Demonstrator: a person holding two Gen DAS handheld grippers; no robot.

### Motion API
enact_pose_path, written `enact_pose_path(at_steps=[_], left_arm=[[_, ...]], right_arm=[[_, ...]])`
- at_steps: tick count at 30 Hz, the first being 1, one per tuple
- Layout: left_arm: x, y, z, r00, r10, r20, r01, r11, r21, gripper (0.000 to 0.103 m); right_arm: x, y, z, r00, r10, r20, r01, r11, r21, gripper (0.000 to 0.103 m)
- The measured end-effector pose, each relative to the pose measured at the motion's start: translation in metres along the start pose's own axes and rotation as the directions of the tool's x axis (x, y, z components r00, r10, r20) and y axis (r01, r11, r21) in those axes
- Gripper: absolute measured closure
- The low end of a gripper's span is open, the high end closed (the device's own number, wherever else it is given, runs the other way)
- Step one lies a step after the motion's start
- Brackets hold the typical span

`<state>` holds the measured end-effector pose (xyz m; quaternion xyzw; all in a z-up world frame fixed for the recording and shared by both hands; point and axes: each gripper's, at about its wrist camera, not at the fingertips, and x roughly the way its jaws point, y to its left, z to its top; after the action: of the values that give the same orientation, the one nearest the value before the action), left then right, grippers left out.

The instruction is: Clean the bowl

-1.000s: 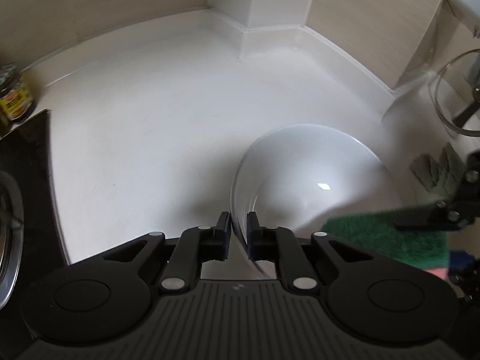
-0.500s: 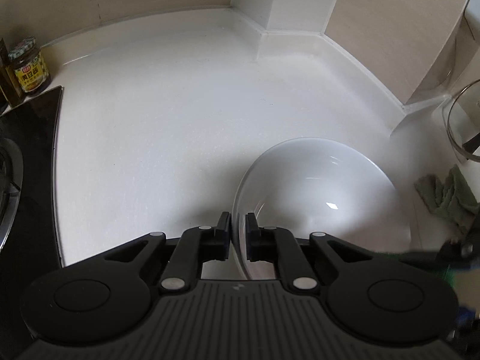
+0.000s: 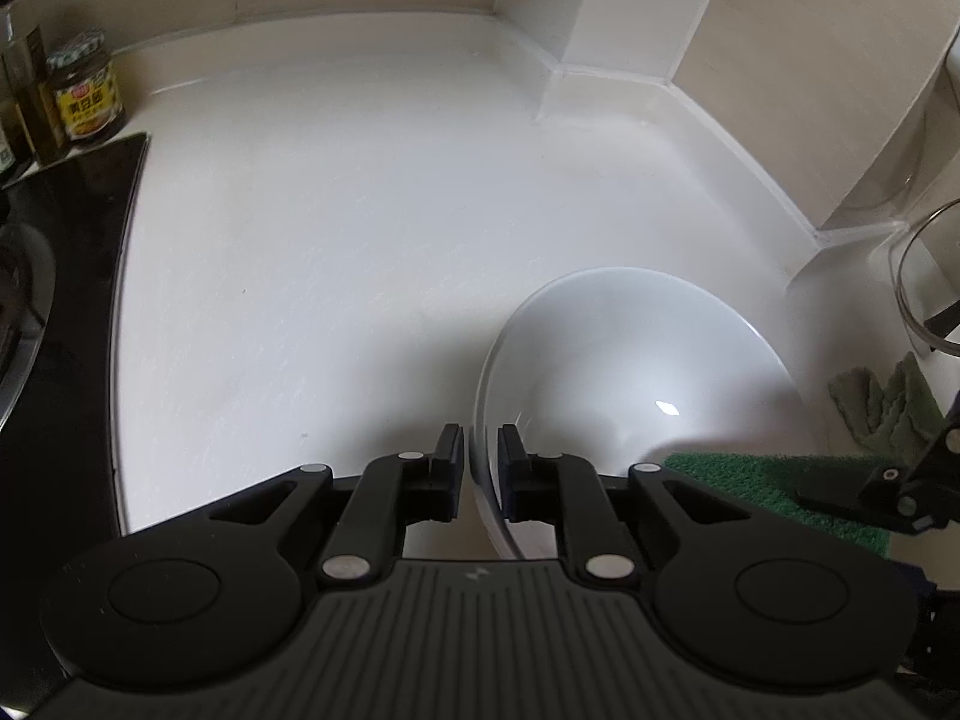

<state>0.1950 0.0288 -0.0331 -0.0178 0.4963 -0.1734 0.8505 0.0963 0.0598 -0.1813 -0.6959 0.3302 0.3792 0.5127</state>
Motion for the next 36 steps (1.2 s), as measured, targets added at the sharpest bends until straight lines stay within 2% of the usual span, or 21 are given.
enact_pose_path(at_steps=[2, 4, 8, 13, 16, 19, 22, 24, 26, 30, 34, 36], left_arm=[[0.003, 0.000, 0.000, 1.000, -0.001, -0.011, 0.001, 1.000, -0.001, 0.096], [0.009, -0.001, 0.003, 1.000, -0.025, -0.018, 0.025, 1.000, 0.007, 0.097], [0.013, 0.002, 0.004, 0.997, -0.079, -0.024, 0.080, 0.996, 0.032, 0.091], [0.013, 0.003, 0.003, 0.995, -0.098, -0.028, 0.100, 0.993, 0.070, 0.089], [0.012, 0.008, 0.004, 0.993, -0.111, -0.044, 0.113, 0.992, 0.054, 0.089], [0.008, 0.013, 0.003, 0.992, -0.114, -0.047, 0.116, 0.993, 0.040, 0.090], [0.006, 0.018, 0.005, 0.990, -0.135, -0.045, 0.137, 0.990, 0.021, 0.089], [0.006, 0.019, 0.004, 0.989, -0.143, -0.043, 0.144, 0.989, 0.035, 0.089], [0.006, 0.019, 0.004, 0.988, -0.150, -0.040, 0.152, 0.987, 0.049, 0.089], [0.009, 0.020, 0.003, 0.988, -0.154, -0.033, 0.155, 0.987, 0.050, 0.089], [0.012, 0.024, 0.004, 0.987, -0.161, -0.023, 0.162, 0.987, 0.025, 0.089], [0.012, 0.025, 0.005, 0.987, -0.158, -0.019, 0.158, 0.987, 0.022, 0.091]], right_arm=[[-0.010, -0.006, -0.025, 0.999, 0.021, 0.037, -0.022, 0.999, 0.025, 0.075], [-0.013, -0.009, -0.021, 0.996, 0.059, 0.068, -0.062, 0.997, 0.048, 0.075], [-0.005, -0.016, -0.022, 0.994, 0.102, 0.031, -0.104, 0.993, 0.059, 0.075], [0.006, -0.030, -0.016, 0.988, 0.154, -0.016, -0.152, 0.986, 0.075, 0.075], [0.003, -0.043, -0.018, 0.992, 0.129, -0.008, -0.128, 0.985, 0.115, 0.076], [0.010, -0.047, -0.020, 0.993, 0.106, -0.047, -0.100, 0.989, 0.111, 0.076], [0.020, -0.050, -0.018, 0.989, 0.128, -0.073, -0.120, 0.988, 0.101, 0.076], [-0.022, -0.060, -0.033, 0.986, 0.148, -0.083, -0.139, 0.985, 0.103, 0.076], [-0.078, -0.068, -0.064, 0.983, 0.156, -0.092, -0.145, 0.983, 0.113, 0.076], [-0.059, -0.107, -0.064, 0.985, 0.101, -0.137, -0.088, 0.991, 0.101, 0.077], [-0.050, -0.119, -0.046, 0.991, 0.101, -0.085, -0.098, 0.995, 0.032, 0.076], [-0.051, -0.118, -0.042, 0.988, 0.134, -0.070, -0.134, 0.991, 0.006, 0.076]])
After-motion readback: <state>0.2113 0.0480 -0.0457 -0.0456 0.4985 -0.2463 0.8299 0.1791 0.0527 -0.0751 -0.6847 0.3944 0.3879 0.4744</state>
